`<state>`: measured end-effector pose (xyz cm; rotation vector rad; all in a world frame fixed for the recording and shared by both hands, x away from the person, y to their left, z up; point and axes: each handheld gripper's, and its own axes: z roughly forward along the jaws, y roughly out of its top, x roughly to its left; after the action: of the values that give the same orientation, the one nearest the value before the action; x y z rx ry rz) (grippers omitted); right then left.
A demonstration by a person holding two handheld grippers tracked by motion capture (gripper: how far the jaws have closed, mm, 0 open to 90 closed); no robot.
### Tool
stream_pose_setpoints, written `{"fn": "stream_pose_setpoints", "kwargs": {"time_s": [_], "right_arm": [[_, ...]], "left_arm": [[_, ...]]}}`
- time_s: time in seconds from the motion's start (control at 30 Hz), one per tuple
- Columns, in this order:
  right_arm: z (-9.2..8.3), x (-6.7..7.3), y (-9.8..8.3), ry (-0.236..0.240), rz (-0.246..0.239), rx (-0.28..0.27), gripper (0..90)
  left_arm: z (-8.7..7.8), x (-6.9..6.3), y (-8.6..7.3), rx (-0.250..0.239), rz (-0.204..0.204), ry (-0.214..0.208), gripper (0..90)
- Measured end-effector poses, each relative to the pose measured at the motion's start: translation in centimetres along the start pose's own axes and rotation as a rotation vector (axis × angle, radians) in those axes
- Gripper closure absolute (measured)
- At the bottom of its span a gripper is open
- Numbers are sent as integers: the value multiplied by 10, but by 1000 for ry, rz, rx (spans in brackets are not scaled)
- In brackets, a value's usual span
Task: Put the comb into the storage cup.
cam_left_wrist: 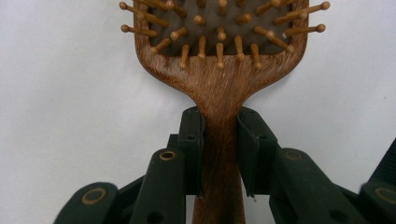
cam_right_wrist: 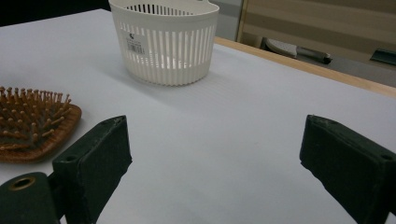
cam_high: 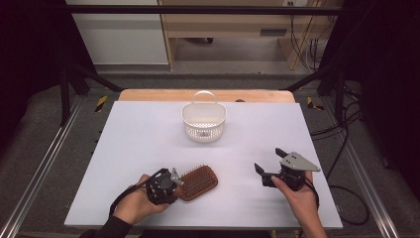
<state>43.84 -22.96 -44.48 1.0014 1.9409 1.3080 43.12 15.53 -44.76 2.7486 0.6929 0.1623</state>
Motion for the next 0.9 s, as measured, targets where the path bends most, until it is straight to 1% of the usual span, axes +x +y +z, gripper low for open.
{"fn": "stream_pose_setpoints", "kwargs": {"time_s": [0.13, 0.2, 0.27, 0.3, 0.33, 0.37, 0.43, 0.47, 0.5, 0.53, 0.57, 0.6, 0.67, 0.73, 0.8, 0.83, 0.87, 0.9], "right_arm": [[0, 1, 0, 7, 9, -6, 89], [-1, 1, 1, 14, 16, -13, 90], [0, 2, 1, 18, 21, -16, 90], [0, 2, 1, 19, 23, -17, 90], [0, 3, 1, 23, 27, -20, 90], [0, 4, 2, 26, 28, -22, 90], [-1, 7, 3, 39, 37, -32, 91], [-1, 9, 4, 48, 40, -37, 91], [-1, 11, 5, 55, 46, -41, 91], [-1, 14, 6, 66, 55, -48, 89], [0, 22, 9, 99, 81, -61, 85], [0, 22, 9, 99, 81, -61, 85], [2, 29, 11, 125, 97, -75, 81], [5, 39, 15, 158, 134, -95, 80], [8, 49, 18, 181, 159, -112, 79], [12, 57, 21, 204, 195, -129, 75], [12, 57, 21, 204, 195, -129, 75], [14, 61, 23, 221, 210, -132, 67]], "left_arm": [[0, 0, -4, -48, 2, 7, 723], [0, 0, -5, -91, -6, 12, 723], [1, 0, -6, -126, -13, 27, 723], [1, 1, -8, -159, -27, 35, 724], [1, 1, -8, -174, -34, 36, 724], [0, 2, -8, -197, -37, 55, 724], [-3, 2, -8, -229, -35, 84, 724], [-4, 3, -8, -243, -40, 93, 724], [-6, 4, -8, -270, -55, 106, 724], [-7, 5, -9, -304, -67, 126, 724], [-9, 6, -10, -327, -73, 134, 724], [-10, 7, -11, -346, -78, 145, 724], [-11, 8, -13, -384, -92, 168, 724], [-12, 7, -16, -413, -91, 196, 724], [-14, 5, -17, -438, -64, 223, 724], [-16, 5, -17, -455, -60, 217, 724], [-17, 4, -17, -470, -57, 222, 724], [-17, 3, -16, -484, -50, 233, 724]]}}
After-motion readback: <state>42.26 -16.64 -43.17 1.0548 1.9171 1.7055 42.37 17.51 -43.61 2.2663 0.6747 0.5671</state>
